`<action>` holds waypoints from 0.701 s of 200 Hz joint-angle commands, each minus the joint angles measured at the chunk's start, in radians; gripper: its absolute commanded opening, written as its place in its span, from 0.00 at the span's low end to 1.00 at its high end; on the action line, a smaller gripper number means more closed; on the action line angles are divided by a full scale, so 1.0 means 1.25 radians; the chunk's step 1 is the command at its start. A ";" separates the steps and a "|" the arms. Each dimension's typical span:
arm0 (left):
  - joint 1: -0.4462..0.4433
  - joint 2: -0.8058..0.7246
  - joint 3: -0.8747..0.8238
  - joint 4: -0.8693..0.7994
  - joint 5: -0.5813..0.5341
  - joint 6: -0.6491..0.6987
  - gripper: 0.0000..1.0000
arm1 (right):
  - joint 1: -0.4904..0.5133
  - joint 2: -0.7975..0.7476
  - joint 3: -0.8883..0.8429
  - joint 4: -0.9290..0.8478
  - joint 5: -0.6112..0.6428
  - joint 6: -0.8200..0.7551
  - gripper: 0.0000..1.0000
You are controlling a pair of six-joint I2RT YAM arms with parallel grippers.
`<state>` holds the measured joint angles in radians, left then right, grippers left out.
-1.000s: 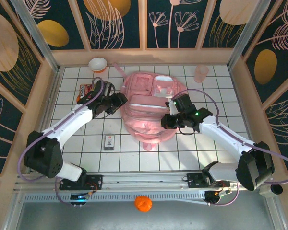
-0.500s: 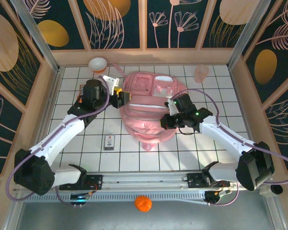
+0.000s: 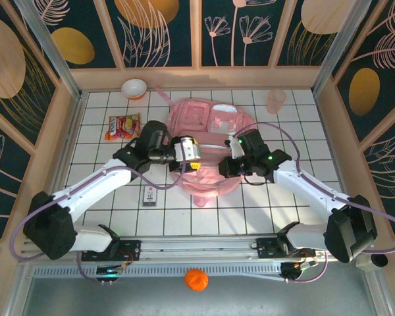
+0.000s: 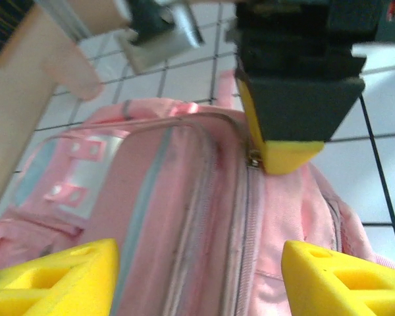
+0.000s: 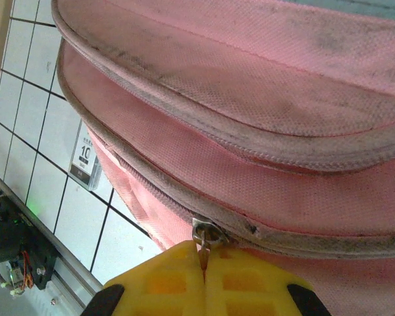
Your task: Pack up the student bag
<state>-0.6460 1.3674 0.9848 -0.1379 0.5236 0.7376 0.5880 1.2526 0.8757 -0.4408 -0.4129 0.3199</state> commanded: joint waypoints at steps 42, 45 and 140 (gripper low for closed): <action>-0.033 0.140 0.049 -0.023 -0.073 0.104 0.59 | 0.008 -0.041 -0.012 0.046 -0.032 -0.013 0.00; -0.033 0.143 0.048 -0.020 -0.078 0.103 0.57 | 0.007 -0.042 -0.012 0.044 -0.032 -0.015 0.00; -0.037 0.127 0.041 0.000 -0.042 0.015 0.17 | -0.001 -0.057 -0.011 0.047 -0.024 -0.020 0.00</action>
<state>-0.6876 1.5589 1.0222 -0.1528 0.4171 0.7898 0.5884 1.2236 0.8673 -0.4244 -0.4129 0.3122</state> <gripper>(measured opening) 0.179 0.047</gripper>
